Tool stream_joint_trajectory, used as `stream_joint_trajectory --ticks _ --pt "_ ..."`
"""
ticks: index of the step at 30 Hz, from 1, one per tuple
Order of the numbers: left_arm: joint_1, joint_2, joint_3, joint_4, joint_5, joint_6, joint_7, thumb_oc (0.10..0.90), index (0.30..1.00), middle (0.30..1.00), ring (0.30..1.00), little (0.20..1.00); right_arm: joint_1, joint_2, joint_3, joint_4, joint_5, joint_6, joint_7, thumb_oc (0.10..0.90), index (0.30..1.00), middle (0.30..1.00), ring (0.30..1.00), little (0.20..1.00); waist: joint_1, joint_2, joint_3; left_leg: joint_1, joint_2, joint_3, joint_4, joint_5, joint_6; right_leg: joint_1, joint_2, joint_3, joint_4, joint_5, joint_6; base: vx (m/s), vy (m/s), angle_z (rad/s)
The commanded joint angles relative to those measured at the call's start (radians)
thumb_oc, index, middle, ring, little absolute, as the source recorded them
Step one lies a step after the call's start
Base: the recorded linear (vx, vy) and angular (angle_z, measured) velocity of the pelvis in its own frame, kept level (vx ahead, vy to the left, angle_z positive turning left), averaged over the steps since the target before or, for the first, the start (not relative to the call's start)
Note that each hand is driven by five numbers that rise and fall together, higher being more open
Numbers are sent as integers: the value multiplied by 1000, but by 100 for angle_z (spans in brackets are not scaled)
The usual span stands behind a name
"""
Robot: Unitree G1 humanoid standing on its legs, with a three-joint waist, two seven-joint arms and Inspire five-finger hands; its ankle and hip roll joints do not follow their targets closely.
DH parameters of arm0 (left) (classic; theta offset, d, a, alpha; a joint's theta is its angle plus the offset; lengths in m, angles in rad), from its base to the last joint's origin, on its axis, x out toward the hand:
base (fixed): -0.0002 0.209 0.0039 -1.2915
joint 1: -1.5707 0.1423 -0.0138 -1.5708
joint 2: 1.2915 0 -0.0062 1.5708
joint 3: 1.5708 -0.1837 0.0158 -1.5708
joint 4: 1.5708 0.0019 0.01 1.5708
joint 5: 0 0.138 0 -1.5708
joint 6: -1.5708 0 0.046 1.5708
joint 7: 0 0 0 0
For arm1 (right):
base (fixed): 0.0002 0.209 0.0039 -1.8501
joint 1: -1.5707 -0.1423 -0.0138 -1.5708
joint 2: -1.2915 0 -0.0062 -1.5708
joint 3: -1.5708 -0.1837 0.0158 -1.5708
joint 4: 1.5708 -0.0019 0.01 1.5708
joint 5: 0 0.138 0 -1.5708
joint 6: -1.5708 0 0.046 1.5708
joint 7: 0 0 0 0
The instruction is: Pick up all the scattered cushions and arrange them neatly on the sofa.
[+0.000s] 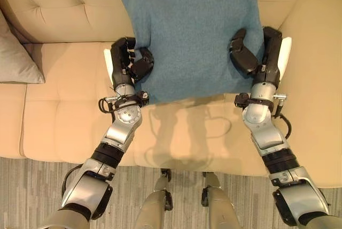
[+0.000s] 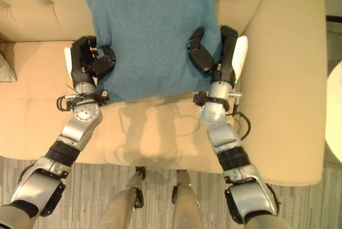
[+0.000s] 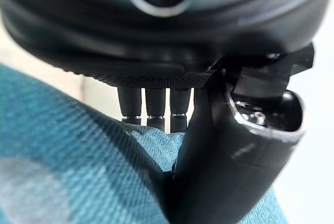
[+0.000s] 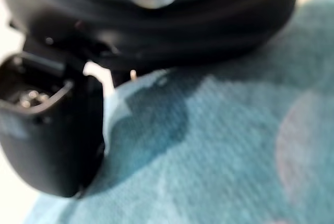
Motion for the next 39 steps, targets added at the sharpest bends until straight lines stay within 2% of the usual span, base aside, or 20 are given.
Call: stream_joint_trajectory --ticks 1,2,5,9,10,11,12,15,22,25,29,35,37,38,39 --pt "-293 82 -79 -28 110 -161 11 400 300 300 300 300 -262 6 58 -81 -107 -173 -69 400 300 300 300 300 7 -35 -64 5 -34 -50 1 -115 -21 -78 5 54 185 -187 51 -6 -31 10" --pt "-411 100 -109 62 98 -146 19 400 300 300 300 300 -358 -5 92 -13 -115 -151 -95 400 300 300 300 300 8 -32 -58 -7 -32 -55 1 -110 -26 -91 6 51 186 -184 52 -14 -18 7" --pt "-513 119 -139 156 89 -136 17 400 300 300 300 300 -448 -11 125 60 -114 -135 -117 400 300 300 300 300 7 -30 -47 -17 -31 -62 1 -106 -30 -99 8 52 185 -181 53 -13 -20 9" --pt "-750 191 -268 382 72 -99 -52 400 300 300 300 300 -642 -39 233 275 -73 -86 -120 400 300 300 300 300 2 -21 -38 -37 -30 -63 1 -93 -41 -115 14 57 185 -173 54 -27 -10 7" --pt "-755 191 -270 386 71 -101 -54 400 300 300 300 300 -647 -39 234 278 -72 -88 -120 400 300 300 300 300 2 -21 -35 -37 -30 -64 1 -93 -41 -115 14 57 185 -172 54 -18 -12 5" --pt "-776 194 -278 420 52 -96 -65 574 561 561 561 561 -670 -38 249 319 -53 -77 -106 541 512 512 512 512 2 -21 -32 -38 -30 -64 1 -92 -42 -116 15 58 185 -171 55 -14 -11 5" --pt "-788 182 -277 447 20 -95 -77 800 900 900 900 900 -691 -41 268 361 -30 -60 -93 800 900 900 900 900 2 -18 -26 -41 -30 -66 1 -88 -43 -116 15 56 184 -171 55 -37 -47 5" --pt "-760 165 -262 460 -39 -98 -106 800 900 900 900 900 -714 -52 311 427 53 -23 -26 800 900 900 900 900 6 -20 -6 -42 -32 -73 1 -80 -48 -106 18 43 176 -170 52 -31 -46 4" --pt "-632 137 -231 436 -58 -86 -136 800 900 900 900 900 -661 -79 339 433 70 0 39 800 900 900 900 900 7 -32 11 -28 -29 -74 1 -79 -53 -91 20 38 176 -170 47 -1 -5 2" --pt "-560 176 -230 422 -59 -81 -166 800 900 900 900 900 -635 -120 370 462 151 -7 127 800 900 900 900 900 9 -43 22 -25 -26 -69 1 -75 -55 -88 21 36 175 -163 45 -30 -8 1" --pt "-526 215 -228 436 -50 -68 -183 800 900 900 900 900 -609 -153 375 468 191 -8 169 800 900 900 900 900 8 -48 34 -19 -23 -66 1 -72 -57 -83 23 35 175 -160 43 -44 -10 1" --pt "-447 263 -170 425 -55 -60 -188 800 900 900 900 900 -523 -189 338 422 196 -9 193 800 900 900 900 900 9 -51 40 -10 -20 -60 1 -71 -59 -69 26 37 167 -156 42 -26 -4 0" --pt "-415 261 -144 411 -73 -66 -188 800 900 900 900 900 -479 -189 295 393 206 -15 186 800 900 900 900 900 7 -51 38 -6 -20 -59 1 -72 -60 -63 27 37 165 -157 41 0 0 0" --pt "-383 253 -113 394 -97 -73 -187 800 900 900 900 900 -436 -178 240 368 235 -26 174 800 900 900 900 900 5 -50 36 1 -18 -60 1 -75 -59 -55 29 37 165 -161 39 0 0 0" --pt "-382 253 -114 393 -97 -73 -186 800 900 900 900 900 -434 -178 240 366 235 -25 174 800 900 900 900 900 5 -50 36 1 -18 -60 1 -75 -59 -54 29 37 165 -161 39 -1 -2 3"
